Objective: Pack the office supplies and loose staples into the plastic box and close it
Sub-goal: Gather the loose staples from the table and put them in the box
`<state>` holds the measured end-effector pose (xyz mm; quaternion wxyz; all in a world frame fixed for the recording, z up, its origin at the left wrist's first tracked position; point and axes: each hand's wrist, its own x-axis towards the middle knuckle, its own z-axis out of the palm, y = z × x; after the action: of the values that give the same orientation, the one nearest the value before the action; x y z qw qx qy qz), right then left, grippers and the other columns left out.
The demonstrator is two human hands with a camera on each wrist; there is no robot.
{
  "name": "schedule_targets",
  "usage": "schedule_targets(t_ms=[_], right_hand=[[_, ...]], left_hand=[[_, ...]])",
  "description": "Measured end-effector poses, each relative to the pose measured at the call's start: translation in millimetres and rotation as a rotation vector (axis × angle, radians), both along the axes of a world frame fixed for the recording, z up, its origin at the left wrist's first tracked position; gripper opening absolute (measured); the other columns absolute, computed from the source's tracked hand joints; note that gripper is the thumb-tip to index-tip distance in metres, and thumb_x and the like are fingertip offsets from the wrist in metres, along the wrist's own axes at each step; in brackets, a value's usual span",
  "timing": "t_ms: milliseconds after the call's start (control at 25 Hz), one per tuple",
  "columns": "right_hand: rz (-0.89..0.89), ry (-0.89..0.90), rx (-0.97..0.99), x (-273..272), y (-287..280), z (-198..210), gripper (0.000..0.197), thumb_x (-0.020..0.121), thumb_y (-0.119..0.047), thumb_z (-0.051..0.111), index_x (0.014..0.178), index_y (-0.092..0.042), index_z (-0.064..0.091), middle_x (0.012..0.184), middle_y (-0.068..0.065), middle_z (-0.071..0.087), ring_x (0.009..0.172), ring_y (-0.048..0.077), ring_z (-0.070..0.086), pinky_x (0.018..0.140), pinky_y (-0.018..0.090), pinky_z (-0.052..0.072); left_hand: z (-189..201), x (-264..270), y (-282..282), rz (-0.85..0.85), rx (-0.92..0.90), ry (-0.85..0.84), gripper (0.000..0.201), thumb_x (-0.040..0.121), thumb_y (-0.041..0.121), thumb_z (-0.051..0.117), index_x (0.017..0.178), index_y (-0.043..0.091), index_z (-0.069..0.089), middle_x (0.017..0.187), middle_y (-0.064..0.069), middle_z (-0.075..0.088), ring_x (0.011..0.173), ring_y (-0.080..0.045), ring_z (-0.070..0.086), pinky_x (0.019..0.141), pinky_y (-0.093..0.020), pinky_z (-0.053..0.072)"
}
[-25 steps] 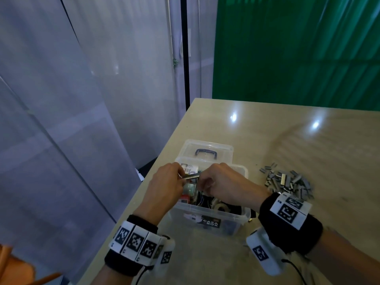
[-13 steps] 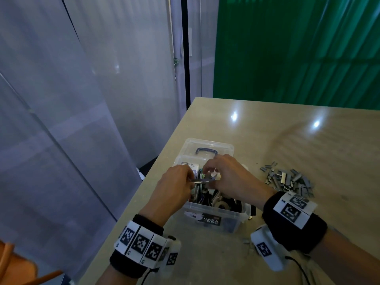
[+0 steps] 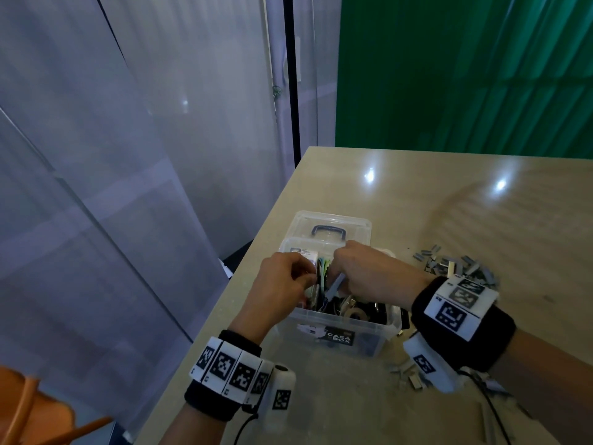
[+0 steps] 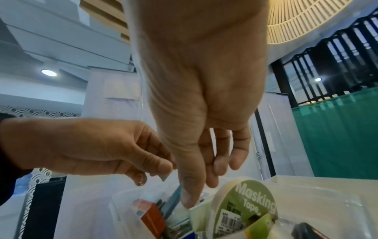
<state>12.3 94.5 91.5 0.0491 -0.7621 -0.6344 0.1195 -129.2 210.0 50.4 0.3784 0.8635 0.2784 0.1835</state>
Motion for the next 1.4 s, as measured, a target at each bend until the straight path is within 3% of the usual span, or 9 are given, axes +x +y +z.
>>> schedule_targets(t_ms=[160, 320, 520, 760, 920, 1040, 1200, 1320, 1400], right_hand=[[0.037, -0.125, -0.028, -6, 1, 7, 0.030, 0.089, -0.005, 0.068, 0.118, -0.014, 0.070, 0.104, 0.004, 0.058, 0.106, 0.022, 0.053, 0.076, 0.027, 0.043], [-0.042, -0.049, -0.006, 15, -9, 15, 0.035, 0.091, -0.009, 0.066, 0.124, -0.019, 0.067, 0.098, -0.008, 0.048, 0.100, 0.008, 0.046, 0.076, 0.019, 0.032], [-0.104, 0.027, 0.000, 30, -25, 6, 0.025, 0.090, -0.027, 0.070, 0.115, -0.025, 0.071, 0.086, -0.014, 0.050, 0.078, 0.007, 0.049, 0.062, 0.019, 0.036], [-0.091, 0.135, 0.048, 43, -47, 7, 0.012, 0.089, -0.034, 0.071, 0.099, -0.027, 0.075, 0.082, -0.009, 0.064, 0.073, 0.006, 0.060, 0.066, 0.029, 0.050], [-0.129, 0.158, 0.066, 56, -67, 19, 0.019, 0.089, -0.034, 0.073, 0.107, -0.027, 0.075, 0.089, -0.005, 0.068, 0.079, 0.009, 0.063, 0.072, 0.029, 0.054], [-0.166, 0.179, 0.073, 77, -97, 22, 0.016, 0.090, -0.030, 0.073, 0.105, -0.026, 0.075, 0.084, -0.007, 0.068, 0.073, 0.004, 0.062, 0.063, 0.020, 0.047], [-0.231, 0.178, 0.071, 110, -146, 8, 0.010, 0.088, -0.028, 0.075, 0.082, -0.034, 0.069, 0.072, -0.009, 0.061, 0.063, 0.002, 0.056, 0.059, 0.022, 0.040], [-0.302, 0.180, 0.028, 127, -184, -18, 0.003, 0.088, -0.023, 0.075, 0.090, -0.021, 0.073, 0.076, -0.010, 0.062, 0.064, 0.000, 0.054, 0.060, 0.020, 0.039], [-0.348, 0.164, -0.059, 135, -203, -42, 0.015, 0.089, -0.025, 0.074, 0.103, -0.019, 0.073, 0.089, -0.008, 0.064, 0.069, 0.000, 0.052, 0.060, 0.015, 0.037]], left_hand=[[-2, 5, -2, -0.019, -0.024, -0.029, 0.007, 0.084, 0.017, 0.078, 0.091, 0.019, 0.077, 0.079, 0.012, 0.071, 0.070, 0.005, 0.066, 0.067, -0.008, 0.051], [-3, 13, -8, -0.092, -0.023, 0.016, 0.007, 0.084, 0.015, 0.077, 0.090, 0.020, 0.076, 0.078, 0.013, 0.071, 0.068, 0.006, 0.065, 0.066, -0.010, 0.052], [-12, 24, -11, -0.163, 0.140, 0.211, 0.009, 0.084, 0.014, 0.075, 0.092, 0.018, 0.076, 0.090, 0.003, 0.074, 0.080, -0.004, 0.066, 0.085, -0.028, 0.057], [-1, 32, -17, -0.110, 0.210, 0.159, 0.015, 0.075, 0.030, 0.085, 0.076, 0.025, 0.071, 0.069, 0.013, 0.066, 0.060, 0.002, 0.062, 0.062, -0.013, 0.049], [19, 55, -43, -0.092, 0.223, -0.004, 0.014, 0.082, 0.033, 0.079, 0.081, 0.020, 0.074, 0.072, 0.008, 0.070, 0.064, 0.000, 0.064, 0.064, -0.017, 0.052], [23, 87, -80, -0.171, 0.248, -0.060, 0.012, 0.085, 0.033, 0.075, 0.083, 0.021, 0.073, 0.074, 0.006, 0.071, 0.068, -0.005, 0.065, 0.069, -0.028, 0.056], [12, 124, -134, -0.318, 0.274, -0.009, 0.012, 0.089, 0.029, 0.069, 0.094, 0.018, 0.073, 0.081, 0.001, 0.072, 0.073, -0.015, 0.065, 0.071, -0.037, 0.056], [-8, 142, -165, -0.376, 0.261, 0.082, 0.013, 0.090, 0.027, 0.067, 0.097, 0.017, 0.073, 0.089, -0.002, 0.071, 0.078, -0.016, 0.064, 0.073, -0.031, 0.054], [-28, 151, -181, -0.408, 0.244, 0.198, 0.017, 0.090, 0.025, 0.065, 0.102, 0.016, 0.071, 0.095, -0.005, 0.069, 0.085, -0.019, 0.064, 0.077, -0.033, 0.053]])
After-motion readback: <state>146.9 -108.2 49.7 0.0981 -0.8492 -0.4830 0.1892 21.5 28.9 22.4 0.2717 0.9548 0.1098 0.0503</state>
